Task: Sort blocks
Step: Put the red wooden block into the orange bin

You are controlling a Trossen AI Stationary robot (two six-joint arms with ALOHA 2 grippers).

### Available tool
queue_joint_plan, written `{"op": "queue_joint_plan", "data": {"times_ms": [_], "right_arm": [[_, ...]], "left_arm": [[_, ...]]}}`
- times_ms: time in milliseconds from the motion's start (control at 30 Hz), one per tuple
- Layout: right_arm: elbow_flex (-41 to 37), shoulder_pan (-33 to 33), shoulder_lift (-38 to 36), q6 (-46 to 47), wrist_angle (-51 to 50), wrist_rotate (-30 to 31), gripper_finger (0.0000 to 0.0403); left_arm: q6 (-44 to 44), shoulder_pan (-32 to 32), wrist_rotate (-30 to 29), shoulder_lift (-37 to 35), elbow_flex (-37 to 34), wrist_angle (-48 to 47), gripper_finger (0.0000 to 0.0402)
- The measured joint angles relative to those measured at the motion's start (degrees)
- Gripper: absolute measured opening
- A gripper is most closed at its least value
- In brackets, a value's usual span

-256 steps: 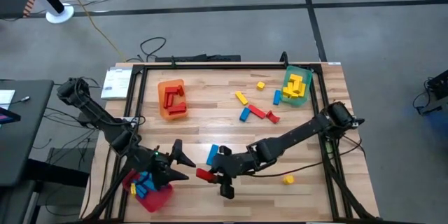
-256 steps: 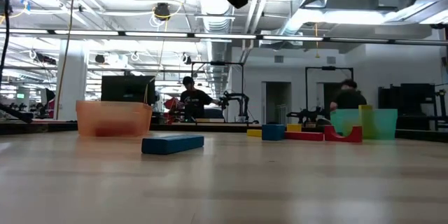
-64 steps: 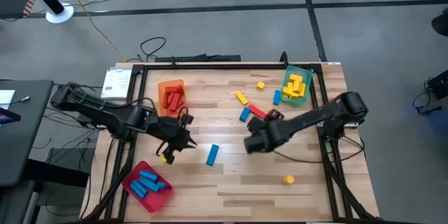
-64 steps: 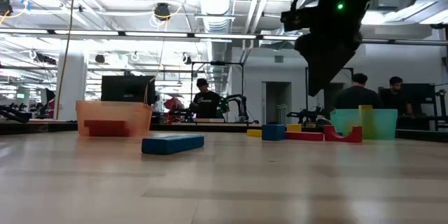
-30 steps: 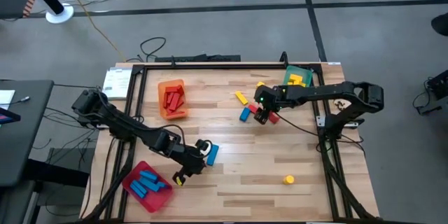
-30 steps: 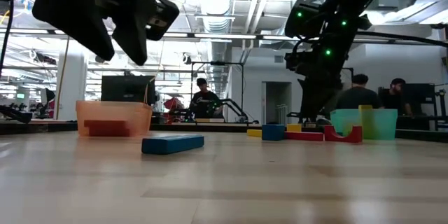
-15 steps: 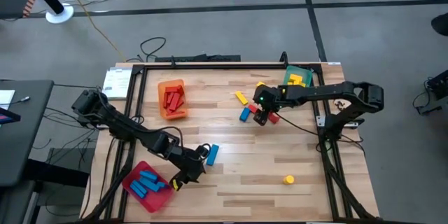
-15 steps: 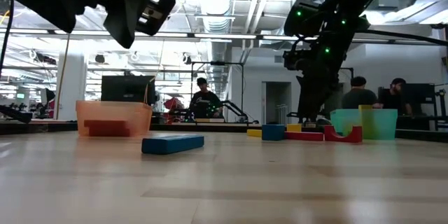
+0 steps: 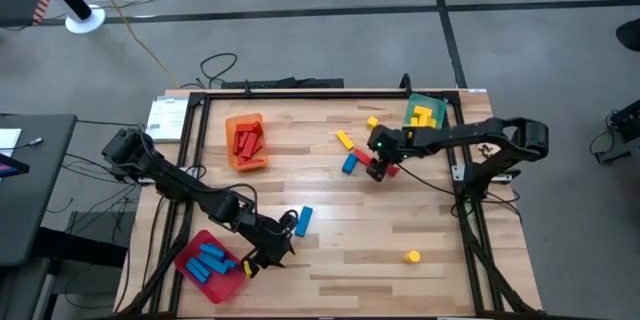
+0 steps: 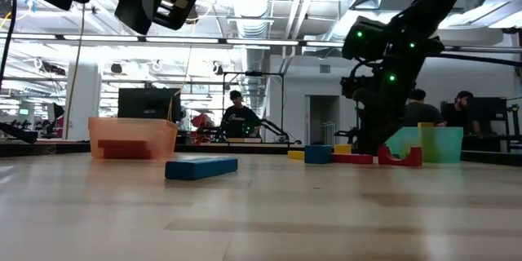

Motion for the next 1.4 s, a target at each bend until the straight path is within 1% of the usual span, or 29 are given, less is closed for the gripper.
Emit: {"op": "queue_joint_plan", "data": {"times_ms": [167, 367, 533, 700, 767, 833, 1033, 1133, 1267, 1400], "right_arm": [[0.0, 1.1, 0.1, -0.2, 2.5, 0.0, 0.0261], [0.9, 1.1, 5.8, -0.6, 2.9, 0.9, 0.0261], [4.5, 1.7, 10.7, -0.4, -1.2, 2.9, 0.0261], [7.0, 2.9, 11.0, -0.3, -3.8, 6.2, 0.0258], [7.2, 2.9, 10.5, -0.4, -3.7, 6.2, 0.0249], [7.2, 2.9, 10.3, -0.4, -3.6, 6.2, 0.0232], [7.3, 3.3, 10.3, 0.2, -3.5, 5.8, 0.0151], [7.4, 3.7, 10.3, 0.7, -3.5, 6.4, 0.0120], [7.4, 4.2, 10.0, 1.7, -3.4, 6.3, 0.0111], [7.2, 4.6, 8.1, 3.5, -4.9, 5.4, 0.0122]], "left_arm": [[0.5, 0.0, 0.0, 0.0, 0.0, 0.6, 0.0191], [1.1, 0.0, -0.1, 0.0, 0.0, 2.5, 0.0191], [1.1, 0.0, -0.1, 0.0, 0.0, 1.8, 0.0191], [1.1, 0.0, -0.1, 0.0, 0.0, 1.1, 0.0191], [1.1, 0.0, -0.1, 0.0, 0.0, 1.1, 0.0191], [1.2, 0.0, -0.4, 0.0, 0.0, 1.1, 0.0191], [2.3, 0.1, -1.3, 0.0, 0.0, 0.9, 0.0191], [2.3, 0.1, -1.3, 0.0, 0.0, 0.9, 0.0191], [4.1, 0.1, -1.3, 0.0, 0.0, 0.8, 0.0191], [8.6, 0.1, -1.3, 0.0, 0.0, 1.2, 0.0191]]}}
